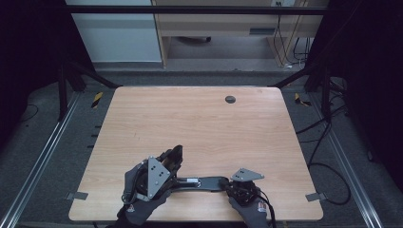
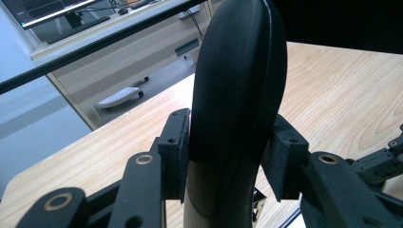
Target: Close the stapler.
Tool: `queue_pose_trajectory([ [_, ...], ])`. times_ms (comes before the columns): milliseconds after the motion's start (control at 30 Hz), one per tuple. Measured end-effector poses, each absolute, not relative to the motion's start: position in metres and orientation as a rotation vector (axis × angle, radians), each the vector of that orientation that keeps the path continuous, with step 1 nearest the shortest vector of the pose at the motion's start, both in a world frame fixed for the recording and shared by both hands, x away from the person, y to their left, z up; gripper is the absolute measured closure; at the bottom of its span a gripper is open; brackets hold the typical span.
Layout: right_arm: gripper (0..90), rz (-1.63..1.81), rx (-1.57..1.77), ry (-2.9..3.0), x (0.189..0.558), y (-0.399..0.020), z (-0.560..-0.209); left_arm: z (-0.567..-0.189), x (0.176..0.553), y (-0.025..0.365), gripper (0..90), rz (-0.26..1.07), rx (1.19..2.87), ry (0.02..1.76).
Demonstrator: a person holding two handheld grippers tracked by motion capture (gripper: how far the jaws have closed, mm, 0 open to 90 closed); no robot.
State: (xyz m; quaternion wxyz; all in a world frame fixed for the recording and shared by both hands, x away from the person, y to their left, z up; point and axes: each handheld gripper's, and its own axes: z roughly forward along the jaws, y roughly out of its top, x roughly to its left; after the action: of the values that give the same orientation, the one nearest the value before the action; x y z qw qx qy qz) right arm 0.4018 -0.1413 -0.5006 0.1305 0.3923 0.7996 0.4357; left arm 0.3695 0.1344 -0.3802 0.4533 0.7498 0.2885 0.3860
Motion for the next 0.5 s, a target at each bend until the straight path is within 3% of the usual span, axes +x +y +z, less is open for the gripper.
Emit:
queue_pose_trajectory([
  [500,90.0,1.274,1.147,2.325,0.401,-0.141,-0.501,-0.388,0.371,0.111,54.8,0.986,1.918,0.652],
])
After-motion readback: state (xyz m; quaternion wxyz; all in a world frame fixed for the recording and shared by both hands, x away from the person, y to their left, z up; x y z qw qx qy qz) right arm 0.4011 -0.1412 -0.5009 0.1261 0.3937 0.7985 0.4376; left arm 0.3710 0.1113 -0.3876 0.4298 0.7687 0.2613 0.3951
